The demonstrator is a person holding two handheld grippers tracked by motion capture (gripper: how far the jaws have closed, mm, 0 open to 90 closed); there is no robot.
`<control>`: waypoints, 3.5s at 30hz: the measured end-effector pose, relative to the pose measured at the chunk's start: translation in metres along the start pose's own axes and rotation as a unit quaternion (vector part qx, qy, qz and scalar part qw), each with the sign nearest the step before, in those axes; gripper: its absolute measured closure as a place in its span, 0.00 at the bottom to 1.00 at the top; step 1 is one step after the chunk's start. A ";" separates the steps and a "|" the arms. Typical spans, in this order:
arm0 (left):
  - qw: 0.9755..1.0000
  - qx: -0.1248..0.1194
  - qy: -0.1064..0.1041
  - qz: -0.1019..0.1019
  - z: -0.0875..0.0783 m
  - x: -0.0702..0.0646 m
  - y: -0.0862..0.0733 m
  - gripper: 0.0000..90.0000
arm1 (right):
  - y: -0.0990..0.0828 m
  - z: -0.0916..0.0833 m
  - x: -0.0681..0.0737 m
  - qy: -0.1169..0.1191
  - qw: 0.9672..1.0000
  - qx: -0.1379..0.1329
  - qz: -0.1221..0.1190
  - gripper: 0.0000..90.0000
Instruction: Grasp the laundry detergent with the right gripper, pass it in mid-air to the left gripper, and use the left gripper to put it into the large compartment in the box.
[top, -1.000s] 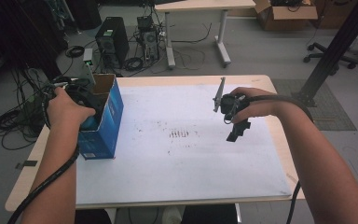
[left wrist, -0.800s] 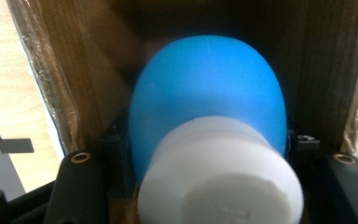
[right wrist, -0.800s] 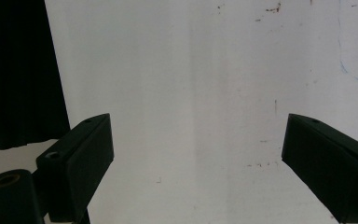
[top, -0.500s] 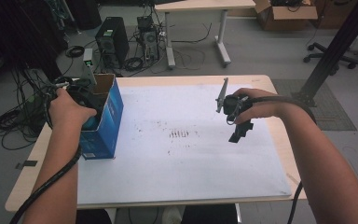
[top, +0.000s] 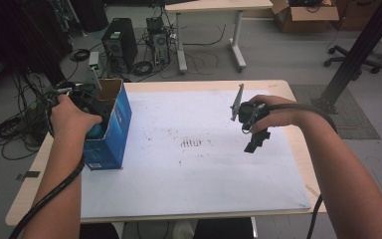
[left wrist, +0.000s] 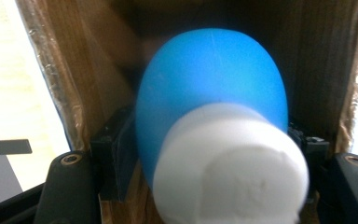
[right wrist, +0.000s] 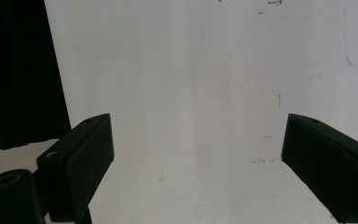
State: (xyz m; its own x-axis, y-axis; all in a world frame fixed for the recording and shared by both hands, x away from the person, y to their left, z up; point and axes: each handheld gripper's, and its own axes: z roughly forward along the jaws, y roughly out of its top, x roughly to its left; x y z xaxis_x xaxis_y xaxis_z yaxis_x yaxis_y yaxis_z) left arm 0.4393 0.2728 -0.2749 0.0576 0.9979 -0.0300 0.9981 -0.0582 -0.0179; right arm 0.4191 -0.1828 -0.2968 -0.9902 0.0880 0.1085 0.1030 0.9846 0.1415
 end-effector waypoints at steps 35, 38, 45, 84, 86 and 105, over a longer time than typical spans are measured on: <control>0.999 -0.035 0.005 0.036 -0.069 -0.021 -0.015 0.17 | -0.001 -0.007 0.002 -0.006 1.000 -0.006 -0.002 0.11; 0.998 -0.041 0.008 0.040 -0.073 -0.023 -0.016 0.15 | -0.001 -0.007 0.002 -0.006 1.000 -0.007 -0.001 0.11; 0.998 -0.040 0.012 0.055 -0.079 -0.032 -0.016 0.12 | -0.001 -0.008 0.003 -0.005 1.000 -0.006 0.000 0.11; 0.897 -0.033 0.043 0.438 -0.105 -0.191 -0.044 0.00 | -0.003 -0.015 -0.003 0.000 1.000 0.012 -0.002 0.10; 0.888 -0.025 0.035 0.458 -0.099 -0.195 -0.046 0.00 | -0.002 -0.016 -0.003 0.001 1.000 0.015 -0.002 0.10; 0.818 0.002 -0.047 0.574 -0.071 -0.189 -0.053 0.00 | 0.015 -0.025 0.010 -0.001 0.999 0.033 -0.015 0.10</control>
State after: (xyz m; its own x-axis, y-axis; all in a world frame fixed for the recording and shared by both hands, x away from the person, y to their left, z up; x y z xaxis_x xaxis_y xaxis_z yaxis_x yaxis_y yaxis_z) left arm 0.3772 0.0896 -0.1974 0.9542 0.2796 -0.1064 0.2879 -0.9549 0.0730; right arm 0.4130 -0.1709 -0.2690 -0.9929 0.0585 0.1039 0.0669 0.9946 0.0792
